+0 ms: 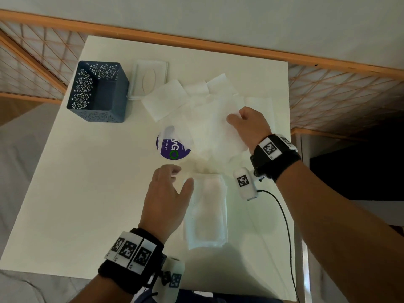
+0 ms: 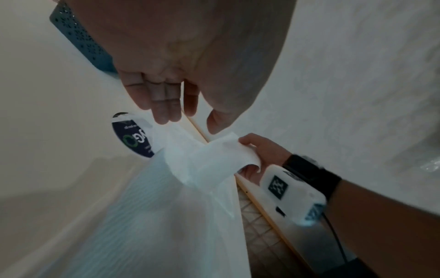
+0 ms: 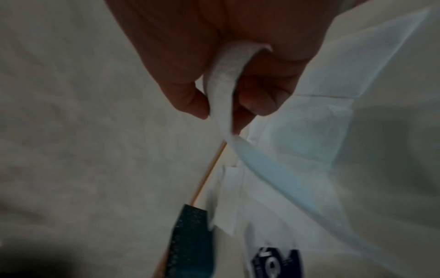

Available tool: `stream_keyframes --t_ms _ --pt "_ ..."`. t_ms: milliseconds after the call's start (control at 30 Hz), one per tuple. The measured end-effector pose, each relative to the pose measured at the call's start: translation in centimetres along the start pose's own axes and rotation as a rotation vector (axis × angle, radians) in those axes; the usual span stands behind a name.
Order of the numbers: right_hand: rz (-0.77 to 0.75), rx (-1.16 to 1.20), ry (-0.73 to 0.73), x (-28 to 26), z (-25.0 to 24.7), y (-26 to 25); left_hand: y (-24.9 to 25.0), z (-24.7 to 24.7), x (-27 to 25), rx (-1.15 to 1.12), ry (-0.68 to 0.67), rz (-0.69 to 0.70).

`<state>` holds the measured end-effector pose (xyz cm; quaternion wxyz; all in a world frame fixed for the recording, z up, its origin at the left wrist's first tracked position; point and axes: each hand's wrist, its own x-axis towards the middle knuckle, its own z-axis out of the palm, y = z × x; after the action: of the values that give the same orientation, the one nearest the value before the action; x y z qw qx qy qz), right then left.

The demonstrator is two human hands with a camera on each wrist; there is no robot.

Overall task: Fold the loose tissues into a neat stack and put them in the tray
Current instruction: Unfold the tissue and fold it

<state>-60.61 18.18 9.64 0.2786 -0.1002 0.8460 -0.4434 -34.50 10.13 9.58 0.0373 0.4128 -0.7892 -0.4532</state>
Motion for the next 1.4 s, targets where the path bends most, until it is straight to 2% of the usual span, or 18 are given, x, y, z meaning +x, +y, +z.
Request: stream_keyframes --t_ms 100,167,233,300,367,433,600,800,933,1133,1267,1400 --pt "0.054 0.338 -0.083 -2.3 -1.0 -0.9 2.0 -0.8 1.4 -0.233 0.002 -0.051" --pt "0.066 0.52 -0.168 -4.1 -1.6 -1.7 3.4 -1.3 2.6 -0.414 -0.032 -0.136" --pt "0.053 0.65 -0.24 -5.7 -2.1 -2.2 4.2 -1.6 3.8 -0.599 -0.123 -0.262" --pt "0.035 0.753 -0.307 -7.2 -2.6 -2.5 5.2 -2.0 4.2 -0.768 -0.279 -0.367" --pt "0.037 0.813 -0.348 -8.4 -2.9 -2.5 6.0 -2.1 4.1 -0.88 -0.434 -0.362" --pt "0.058 0.84 -0.349 -9.2 -3.2 -2.2 6.6 -2.0 3.5 -0.94 -0.467 -0.304" --pt "0.051 0.745 -0.281 -10.4 -3.7 -1.4 6.6 -2.4 2.3 -0.855 -0.367 -0.141" --pt "0.054 0.567 -0.282 -11.8 -3.5 -0.5 5.9 -4.2 2.0 -0.692 -0.372 -0.012" --pt "0.038 0.588 -0.335 -12.4 -3.2 0.1 6.2 -5.4 2.0 -0.688 -0.384 0.057" --pt "0.005 0.681 -0.329 -13.1 -3.0 0.2 5.4 -6.5 1.9 -0.656 -0.393 0.144" --pt "-0.023 0.653 -0.307 -13.8 -3.0 0.3 5.3 -6.7 1.1 -0.661 -0.316 0.095" --pt "-0.111 0.594 -0.324 -14.3 -2.8 0.5 4.9 -6.2 0.9 -0.886 -0.298 -0.178"
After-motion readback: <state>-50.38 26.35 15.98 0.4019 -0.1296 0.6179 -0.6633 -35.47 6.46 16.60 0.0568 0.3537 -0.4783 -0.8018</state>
